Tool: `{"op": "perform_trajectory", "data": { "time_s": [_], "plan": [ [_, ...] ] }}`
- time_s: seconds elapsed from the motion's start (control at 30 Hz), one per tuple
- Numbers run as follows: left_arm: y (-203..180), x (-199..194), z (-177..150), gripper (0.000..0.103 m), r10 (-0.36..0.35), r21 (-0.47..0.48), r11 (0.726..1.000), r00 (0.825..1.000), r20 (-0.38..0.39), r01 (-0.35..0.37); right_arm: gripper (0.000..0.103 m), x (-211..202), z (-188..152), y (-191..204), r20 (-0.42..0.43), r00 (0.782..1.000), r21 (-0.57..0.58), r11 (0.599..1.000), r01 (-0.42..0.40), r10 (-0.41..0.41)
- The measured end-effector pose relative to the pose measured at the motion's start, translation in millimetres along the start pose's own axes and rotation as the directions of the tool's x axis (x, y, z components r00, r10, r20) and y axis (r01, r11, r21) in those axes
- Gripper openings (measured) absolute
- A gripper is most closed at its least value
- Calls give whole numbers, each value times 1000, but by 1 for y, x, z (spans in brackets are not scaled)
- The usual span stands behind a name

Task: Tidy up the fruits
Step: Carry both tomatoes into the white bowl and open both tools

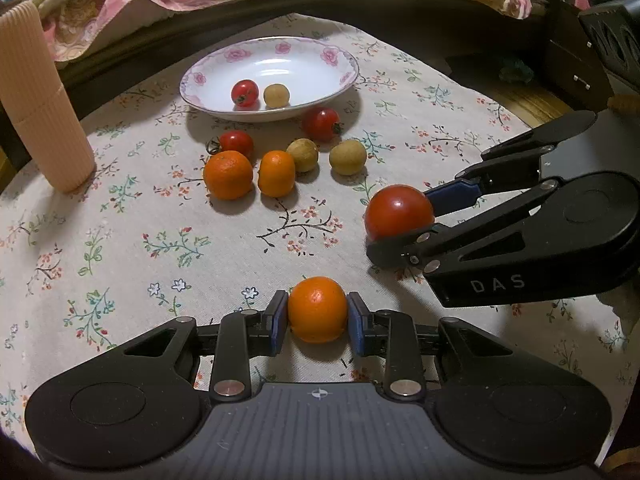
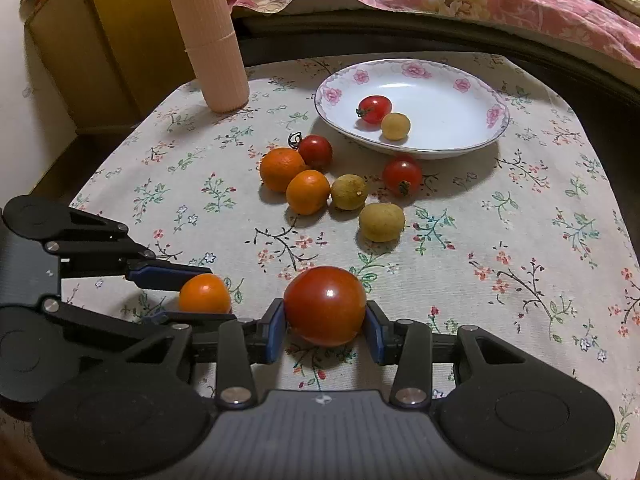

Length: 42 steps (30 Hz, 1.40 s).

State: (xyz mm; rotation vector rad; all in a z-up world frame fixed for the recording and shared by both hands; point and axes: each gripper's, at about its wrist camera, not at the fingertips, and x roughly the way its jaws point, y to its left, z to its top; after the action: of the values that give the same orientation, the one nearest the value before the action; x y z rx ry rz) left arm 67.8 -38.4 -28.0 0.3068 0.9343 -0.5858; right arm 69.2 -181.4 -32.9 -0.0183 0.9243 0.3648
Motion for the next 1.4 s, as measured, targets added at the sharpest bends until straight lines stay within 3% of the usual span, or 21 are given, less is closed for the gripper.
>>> {"op": "perform_trajectory", "data": {
  "time_s": [0.23, 0.93, 1.4],
  "plan": [
    [7, -4, 15, 39, 9, -26, 1000, 999, 33, -9, 43, -6, 6, -3, 26, 1000, 18, 1000, 11, -11],
    [29, -2, 85, 38, 77, -94, 994, 982, 170, -62, 43, -7, 69, -38, 155, 984, 151, 986, 65, -89],
    [40, 33, 116, 37, 65, -113, 993, 976, 210, -42, 43, 17, 92, -71, 172, 973, 217, 969, 115, -154]
  ]
}}
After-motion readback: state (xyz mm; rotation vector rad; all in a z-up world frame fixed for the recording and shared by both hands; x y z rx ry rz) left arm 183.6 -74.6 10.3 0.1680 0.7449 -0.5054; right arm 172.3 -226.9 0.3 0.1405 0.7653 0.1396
